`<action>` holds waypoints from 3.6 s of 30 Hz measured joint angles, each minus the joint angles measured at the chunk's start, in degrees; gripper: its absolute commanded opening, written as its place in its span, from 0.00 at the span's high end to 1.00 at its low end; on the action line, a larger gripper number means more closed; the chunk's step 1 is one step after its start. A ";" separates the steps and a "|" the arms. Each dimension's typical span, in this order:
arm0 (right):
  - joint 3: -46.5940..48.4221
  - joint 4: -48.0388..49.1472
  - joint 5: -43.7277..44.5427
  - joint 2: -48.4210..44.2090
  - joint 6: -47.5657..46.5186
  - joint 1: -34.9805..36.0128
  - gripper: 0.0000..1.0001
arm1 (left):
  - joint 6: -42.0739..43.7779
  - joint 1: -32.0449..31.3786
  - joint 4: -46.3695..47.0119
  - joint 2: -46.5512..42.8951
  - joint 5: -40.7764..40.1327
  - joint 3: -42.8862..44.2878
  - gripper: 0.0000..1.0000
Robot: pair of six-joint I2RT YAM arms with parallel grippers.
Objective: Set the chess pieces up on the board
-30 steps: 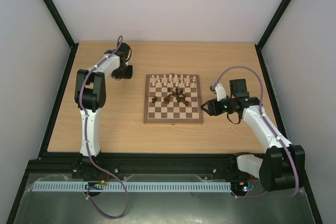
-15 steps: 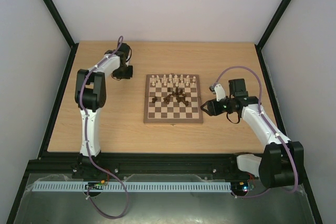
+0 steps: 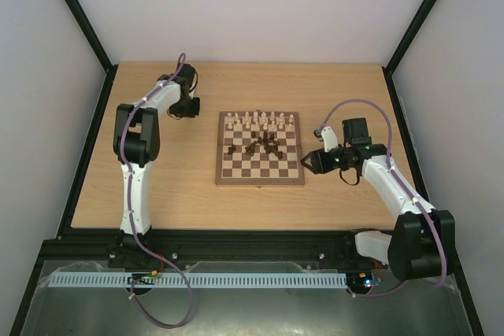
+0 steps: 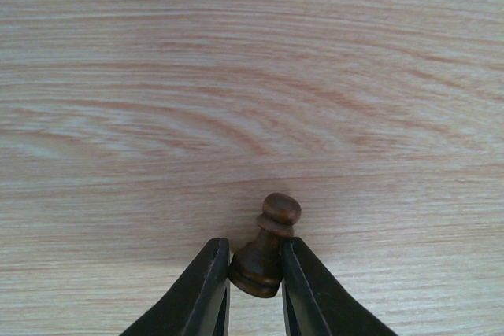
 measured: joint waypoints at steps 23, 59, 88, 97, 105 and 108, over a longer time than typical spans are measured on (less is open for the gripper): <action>0.00 0.00 -0.02 0.46 -0.02 0.00 0.45 | -0.81 -0.20 1.44 1.11 -0.42 1.31 0.87; 34.07 -23.30 -14.60 18.91 0.63 10.69 0.57 | -1.05 -39.78 69.24 -58.12 8.55 -73.99 0.88; 26.23 -18.05 -7.19 18.73 3.13 11.17 0.58 | 2.32 -42.07 108.85 -30.69 3.08 -85.46 0.85; 23.96 -17.03 -6.38 16.94 3.52 11.17 0.57 | 2.93 -42.07 110.09 -28.59 1.73 -85.44 0.74; 23.37 -16.33 -5.35 15.54 3.43 11.17 0.55 | 2.89 -42.23 107.43 -32.33 1.14 -85.77 0.64; 22.86 -15.85 -4.48 15.08 3.04 11.17 0.55 | 2.78 -42.56 102.75 -39.04 1.01 -85.68 0.62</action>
